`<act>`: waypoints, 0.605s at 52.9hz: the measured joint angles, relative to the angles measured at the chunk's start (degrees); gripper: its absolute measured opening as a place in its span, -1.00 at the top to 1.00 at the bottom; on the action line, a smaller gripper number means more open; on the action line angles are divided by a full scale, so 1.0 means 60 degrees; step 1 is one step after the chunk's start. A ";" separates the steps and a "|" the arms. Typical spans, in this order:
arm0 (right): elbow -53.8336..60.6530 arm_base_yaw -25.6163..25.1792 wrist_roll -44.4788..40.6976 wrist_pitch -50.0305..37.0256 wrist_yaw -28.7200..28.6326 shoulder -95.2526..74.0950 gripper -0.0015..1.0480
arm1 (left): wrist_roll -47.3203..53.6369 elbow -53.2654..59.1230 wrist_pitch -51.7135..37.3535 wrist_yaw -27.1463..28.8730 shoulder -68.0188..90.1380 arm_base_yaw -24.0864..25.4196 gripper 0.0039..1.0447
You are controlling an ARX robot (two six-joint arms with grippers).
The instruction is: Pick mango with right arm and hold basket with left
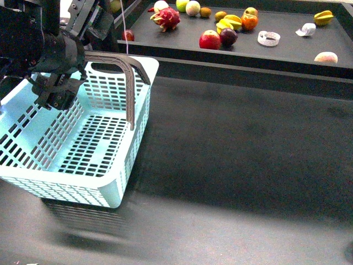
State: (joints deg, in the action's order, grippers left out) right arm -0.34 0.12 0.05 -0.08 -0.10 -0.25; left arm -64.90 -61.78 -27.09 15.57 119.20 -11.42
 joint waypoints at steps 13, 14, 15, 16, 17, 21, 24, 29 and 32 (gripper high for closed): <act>0.0000 0.0000 0.0000 0.0000 0.0000 0.0000 -0.84 | -0.0091 -0.0907 0.0226 -0.0138 0.0831 0.0175 -0.85; 0.0000 0.0000 0.0000 0.0000 0.0000 0.0000 -0.84 | -0.0098 -0.0962 0.0226 -0.0138 0.0889 0.0189 -0.85; 0.0000 0.0000 0.0000 0.0000 0.0000 0.0000 -0.84 | -0.0124 -0.1009 0.0226 -0.0153 0.0936 0.0200 -0.85; 0.0000 0.0000 0.0000 0.0000 0.0000 0.0000 -0.84 | -0.0124 -0.1056 0.0226 -0.0157 0.0976 0.0219 -0.85; 0.0000 0.0000 0.0000 0.0000 0.0000 0.0000 -0.84 | -0.0124 -0.1075 0.0226 -0.0157 0.0994 0.0222 -0.84; 0.0000 0.0000 0.0000 0.0000 0.0000 0.0000 -0.84 | -0.0127 -0.1235 0.0226 -0.0204 0.1122 0.0280 -0.68; 0.0000 0.0000 0.0000 0.0000 0.0000 0.0004 -0.84 | -0.0127 -0.1337 0.0230 -0.0211 0.1191 0.0324 -0.51; 0.0000 0.0000 0.0000 0.0000 0.0000 0.0000 -0.84 | -0.0146 -0.1486 0.0251 -0.0215 0.1282 0.0404 -0.20; 0.0000 0.0000 0.0000 0.0000 0.0000 0.0000 -0.84 | -0.0164 -0.1515 0.0251 -0.0226 0.1311 0.0433 -0.03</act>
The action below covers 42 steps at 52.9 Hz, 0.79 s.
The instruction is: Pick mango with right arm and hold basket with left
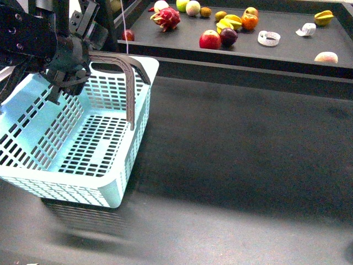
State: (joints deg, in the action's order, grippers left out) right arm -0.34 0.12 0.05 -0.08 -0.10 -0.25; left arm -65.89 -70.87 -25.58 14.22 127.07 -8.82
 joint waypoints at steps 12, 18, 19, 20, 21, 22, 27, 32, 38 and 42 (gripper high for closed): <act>0.0000 0.0000 0.0000 0.0000 0.0000 0.0000 -0.84 | -0.0838 -0.0248 0.0033 -0.0160 0.0128 0.0015 0.84; 0.0000 0.0000 0.0000 0.0000 0.0000 0.0000 -0.84 | -0.0484 -0.0233 0.0033 -0.0164 0.0128 -0.0015 0.91; 0.0000 0.0000 0.0000 0.0000 0.0000 0.0000 -0.84 | -0.0499 -0.0215 0.0033 -0.0164 0.0124 -0.0015 0.91; 0.0000 0.0000 0.0000 0.0000 0.0000 0.0000 -0.84 | -0.0499 -0.0182 0.0033 -0.0160 0.0102 -0.0015 0.91; 0.0000 0.0000 0.0000 0.0000 0.0000 0.0000 -0.84 | -0.0503 -0.0131 0.0022 -0.0157 0.0069 -0.0015 0.91; 0.0000 0.0000 0.0000 0.0000 0.0000 0.0000 -0.84 | -0.0503 -0.0073 0.0004 -0.0157 0.0029 -0.0015 0.91; 0.0000 0.0000 0.0000 0.0000 0.0000 0.0000 -0.84 | -0.0437 0.0361 -0.0124 -0.0127 -0.0291 -0.0018 0.91; 0.0000 0.0000 0.0000 0.0000 0.0000 0.0000 -0.84 | -0.0204 0.1009 -0.0182 -0.0040 -0.0787 -0.0058 0.91; 0.0000 0.0000 0.0000 0.0000 0.0000 0.0004 -0.84 | 0.0557 0.1461 -0.0131 0.0226 -0.1319 -0.0186 0.91; 0.0000 0.0000 0.0000 0.0000 0.0000 0.0000 -0.84 | 0.1049 0.1738 -0.0120 0.0353 -0.1679 -0.0291 0.91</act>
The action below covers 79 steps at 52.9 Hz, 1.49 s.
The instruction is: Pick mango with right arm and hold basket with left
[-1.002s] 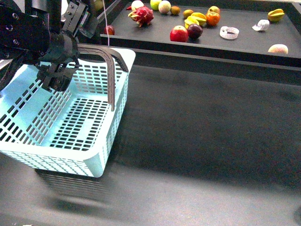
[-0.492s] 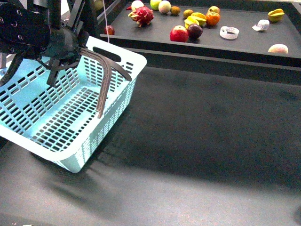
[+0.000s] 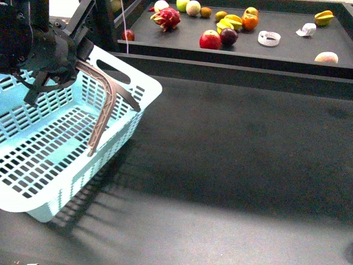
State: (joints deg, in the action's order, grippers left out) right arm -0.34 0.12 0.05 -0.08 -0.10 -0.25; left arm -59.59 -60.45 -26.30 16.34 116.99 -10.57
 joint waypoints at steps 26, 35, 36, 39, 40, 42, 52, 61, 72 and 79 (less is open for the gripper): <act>0.0000 0.0000 0.0000 0.0000 0.0000 0.0000 -0.84 | 0.3781 0.2386 -0.2073 -0.0561 -0.2259 -0.1821 0.91; 0.0000 0.0000 0.0000 0.0000 0.0000 0.0000 -0.84 | 0.4703 0.2550 -0.2368 -0.1126 -0.2557 -0.2710 0.91; 0.0000 0.0000 0.0000 0.0000 0.0000 0.0000 -0.84 | 0.4805 0.2561 -0.2448 -0.1231 -0.2557 -0.2823 0.91; 0.0000 0.0000 0.0000 0.0000 0.0000 0.0000 -0.84 | 0.4969 0.2565 -0.2554 -0.1308 -0.2554 -0.3038 0.91; 0.0000 0.0000 0.0000 0.0000 0.0000 0.0004 -0.84 | 0.5045 0.2565 -0.2568 -0.1351 -0.2550 -0.3147 0.91; 0.0000 0.0000 0.0000 0.0000 0.0000 0.0000 -0.84 | 0.5176 0.2565 -0.2612 -0.1439 -0.2528 -0.3308 0.91; 0.0000 0.0000 0.0000 0.0000 0.0000 0.0000 -0.84 | 0.5574 0.2444 -0.3122 -0.1865 -0.2069 -0.3931 0.91; 0.0000 0.0000 0.0000 0.0000 0.0000 0.0004 -0.84 | 0.5839 0.2189 -0.3555 -0.2240 -0.1311 -0.4047 0.91; 0.0000 0.0000 0.0000 0.0000 0.0000 0.0000 -0.84 | 0.6145 0.2069 -0.4040 -0.2382 -0.1122 -0.3887 0.91; 0.0000 0.0000 0.0000 0.0000 0.0004 0.0000 -0.84 | 0.6178 0.2065 -0.4036 -0.2517 -0.1122 -0.3821 0.91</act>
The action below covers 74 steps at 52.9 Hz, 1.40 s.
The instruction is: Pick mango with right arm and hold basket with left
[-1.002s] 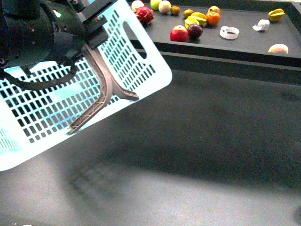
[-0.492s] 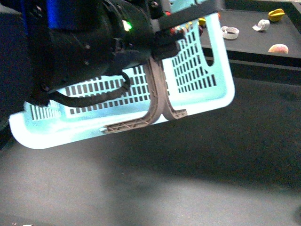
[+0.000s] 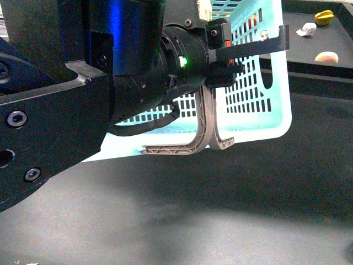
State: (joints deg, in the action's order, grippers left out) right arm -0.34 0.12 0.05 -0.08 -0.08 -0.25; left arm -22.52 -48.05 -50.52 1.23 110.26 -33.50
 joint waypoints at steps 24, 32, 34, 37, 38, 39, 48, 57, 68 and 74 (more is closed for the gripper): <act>0.0000 0.0000 0.0000 0.0000 -0.0004 0.0000 -0.84 | 0.0036 0.0000 0.0007 -0.0055 0.0000 0.0004 0.91; 0.0000 0.0000 0.0000 0.0000 -0.0004 0.0000 -0.84 | 0.0036 0.0000 0.0007 -0.0058 0.0000 0.0004 0.91; 0.0000 0.0000 0.0000 0.0000 -0.0004 0.0004 -0.84 | 0.0036 0.0000 0.0007 -0.0058 0.0000 0.0004 0.91; 0.0000 0.0000 0.0000 0.0000 -0.0004 0.0000 -0.84 | 0.0036 0.0000 0.0007 -0.0062 0.0000 0.0004 0.91; 0.0000 0.0000 0.0000 0.0000 -0.0004 0.0004 -0.84 | 0.0036 0.0000 0.0007 -0.0062 0.0000 0.0004 0.91; 0.0000 0.0000 0.0000 0.0000 -0.0004 0.0000 -0.84 | 0.0040 0.0000 0.0007 -0.0062 0.0000 0.0004 0.91; 0.0000 0.0000 0.0000 0.0000 -0.0004 0.0000 -0.84 | 0.0040 0.0000 0.0007 -0.0062 0.0000 0.0004 0.91; 0.0000 0.0000 0.0000 0.0000 -0.0004 0.0000 -0.84 | 0.0036 0.0000 0.0007 -0.0062 0.0000 0.0004 0.91; 0.0000 0.0000 0.0000 0.0000 -0.0004 0.0000 -0.84 | 0.0036 0.0000 0.0007 -0.0058 0.0000 0.0004 0.91; 0.0000 0.0000 0.0000 0.0000 -0.0004 0.0004 -0.84 | 0.0036 0.0000 0.0007 -0.0062 0.0000 0.0004 0.91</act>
State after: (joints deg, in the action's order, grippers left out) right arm -0.34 0.12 0.05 -0.08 -0.10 -0.23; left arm -22.30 -48.05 -50.48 0.86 110.26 -33.47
